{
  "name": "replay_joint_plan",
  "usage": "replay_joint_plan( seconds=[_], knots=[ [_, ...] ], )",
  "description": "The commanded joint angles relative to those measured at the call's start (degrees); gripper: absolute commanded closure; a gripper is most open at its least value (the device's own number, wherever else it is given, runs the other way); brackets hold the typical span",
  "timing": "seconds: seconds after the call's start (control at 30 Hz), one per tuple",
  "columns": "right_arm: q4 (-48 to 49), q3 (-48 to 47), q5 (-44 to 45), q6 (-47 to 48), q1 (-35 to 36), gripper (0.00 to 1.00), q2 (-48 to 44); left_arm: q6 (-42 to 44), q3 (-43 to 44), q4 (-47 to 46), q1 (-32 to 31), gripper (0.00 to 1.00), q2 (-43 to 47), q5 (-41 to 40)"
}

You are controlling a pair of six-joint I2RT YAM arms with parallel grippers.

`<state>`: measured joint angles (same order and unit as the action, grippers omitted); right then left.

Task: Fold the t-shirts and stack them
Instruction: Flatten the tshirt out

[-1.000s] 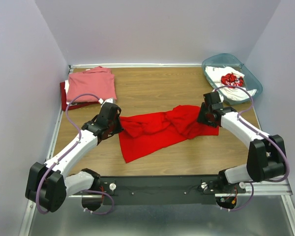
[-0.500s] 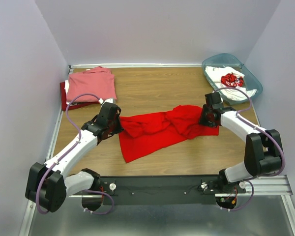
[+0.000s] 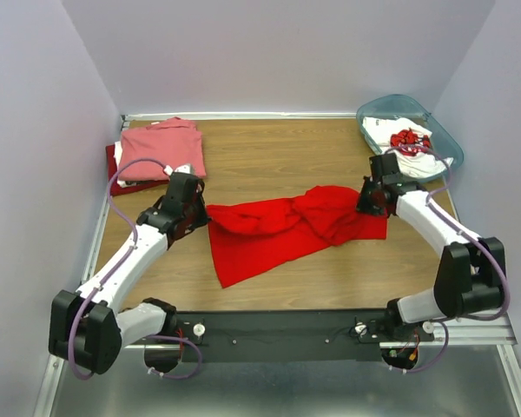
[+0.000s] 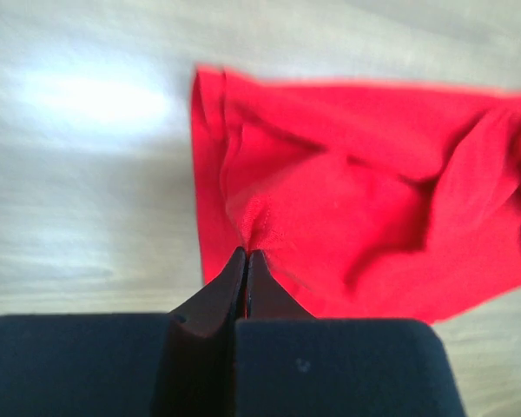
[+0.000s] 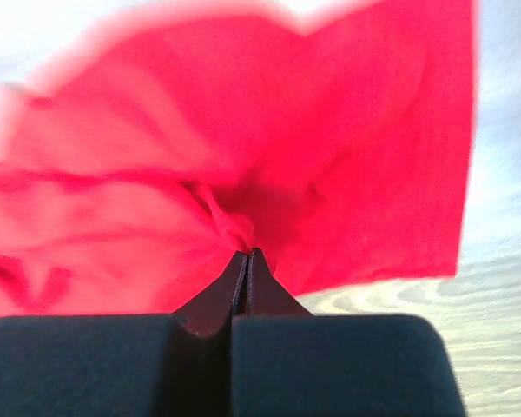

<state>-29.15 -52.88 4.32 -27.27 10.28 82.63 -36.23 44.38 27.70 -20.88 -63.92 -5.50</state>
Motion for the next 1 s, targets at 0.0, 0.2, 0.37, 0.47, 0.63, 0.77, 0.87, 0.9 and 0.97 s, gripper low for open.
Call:
replay_joint_plan(
  seconds=[0.0,0.2,0.37,0.47,0.63,0.77,0.87,0.9,0.97],
  knots=[
    [-4.9,-12.2,-2.7,1.2,-3.4,1.00,-4.1,4.8,8.2,-0.3,4.4,1.00,-2.3,-1.0],
    [-10.7,-28.6,-6.9,3.8,-10.0,0.99,-2.3,8.0,21.1,-0.4,10.2,1.00,-7.5,0.4],
    [-12.9,-45.1,-10.4,2.7,-14.1,1.00,2.0,8.1,34.0,0.3,13.0,1.00,-12.2,1.1],
    [-13.1,-51.9,-12.2,2.0,-15.4,0.99,3.8,7.4,42.0,0.5,13.2,1.00,-13.9,1.2],
    [-13.3,-67.2,-11.1,1.8,-16.1,1.00,6.4,4.2,52.8,0.0,13.7,1.00,-13.9,1.4],
    [-13.2,-74.9,-7.9,2.0,-16.1,0.99,6.4,4.0,55.9,-3.3,13.7,1.00,-10.0,2.2],
    [-11.9,-78.2,-5.7,3.0,-16.2,1.00,4.7,5.2,54.4,-7.6,13.7,1.00,-4.7,2.6],
    [-11.6,-78.7,-4.7,3.5,-16.1,0.99,4.0,5.6,53.3,-8.4,13.7,1.00,-3.3,2.3],
    [-10.1,-79.7,-1.4,4.9,-16.2,0.99,1.3,6.9,52.6,-9.9,13.7,1.00,0.6,1.8]
  ],
)
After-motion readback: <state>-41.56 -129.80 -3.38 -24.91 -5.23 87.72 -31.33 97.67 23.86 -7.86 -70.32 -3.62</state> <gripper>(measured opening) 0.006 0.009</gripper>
